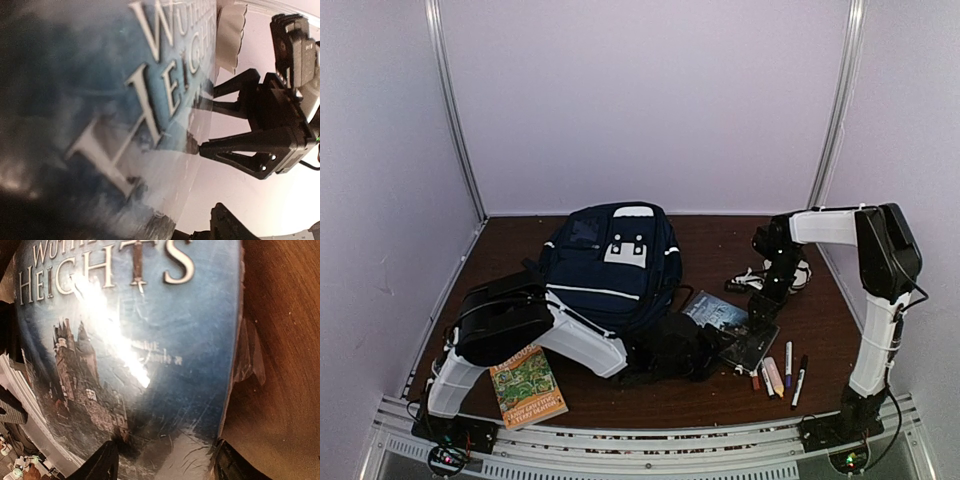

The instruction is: Pack the student bag

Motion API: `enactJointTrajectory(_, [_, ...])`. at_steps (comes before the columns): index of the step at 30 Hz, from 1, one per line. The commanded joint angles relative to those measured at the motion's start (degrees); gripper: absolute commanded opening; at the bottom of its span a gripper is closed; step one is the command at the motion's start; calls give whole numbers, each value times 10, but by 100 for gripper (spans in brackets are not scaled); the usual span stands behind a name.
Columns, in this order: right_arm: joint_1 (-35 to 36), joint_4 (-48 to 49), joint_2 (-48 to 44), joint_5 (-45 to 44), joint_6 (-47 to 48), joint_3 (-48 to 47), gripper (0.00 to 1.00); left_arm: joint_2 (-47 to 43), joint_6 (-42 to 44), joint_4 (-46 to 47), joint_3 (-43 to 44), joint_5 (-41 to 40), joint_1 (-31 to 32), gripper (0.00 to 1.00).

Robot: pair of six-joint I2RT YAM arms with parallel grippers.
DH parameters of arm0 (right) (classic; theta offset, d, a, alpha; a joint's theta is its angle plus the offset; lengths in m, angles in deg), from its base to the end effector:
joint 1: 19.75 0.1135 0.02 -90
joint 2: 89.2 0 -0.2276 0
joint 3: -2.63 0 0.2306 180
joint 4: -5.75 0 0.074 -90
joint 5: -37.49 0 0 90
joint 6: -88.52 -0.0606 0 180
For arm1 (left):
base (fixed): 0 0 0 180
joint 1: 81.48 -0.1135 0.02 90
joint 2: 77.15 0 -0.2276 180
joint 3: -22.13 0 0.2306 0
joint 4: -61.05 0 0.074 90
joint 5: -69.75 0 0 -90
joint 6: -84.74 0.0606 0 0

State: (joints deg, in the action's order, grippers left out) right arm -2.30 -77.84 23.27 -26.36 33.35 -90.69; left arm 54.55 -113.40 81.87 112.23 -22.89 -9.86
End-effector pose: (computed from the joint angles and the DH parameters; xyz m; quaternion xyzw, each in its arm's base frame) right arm 0.2749 0.1144 0.1229 0.4040 -0.8801 -0.2386 0.0729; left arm 0.1507 -0.4448 0.0826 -0.2702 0.7773 -0.5678 0.0201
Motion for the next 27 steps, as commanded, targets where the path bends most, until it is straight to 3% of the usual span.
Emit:
enactJointTrajectory(1, [-1,-22,4,18,15,11,64,-29,67,69,9,-42,-16,55])
enactJointTrajectory(10, [-1,-20,-17,42,12,14,63,-52,107,85,-4,-56,-17,27])
enactJointTrajectory(19, [-25,-36,-72,74,17,1,63,-79,148,160,-25,-45,-26,1])
enactJointTrajectory(27, [-71,-89,-200,133,39,-41,69,-146,275,188,-36,-4,-44,0])
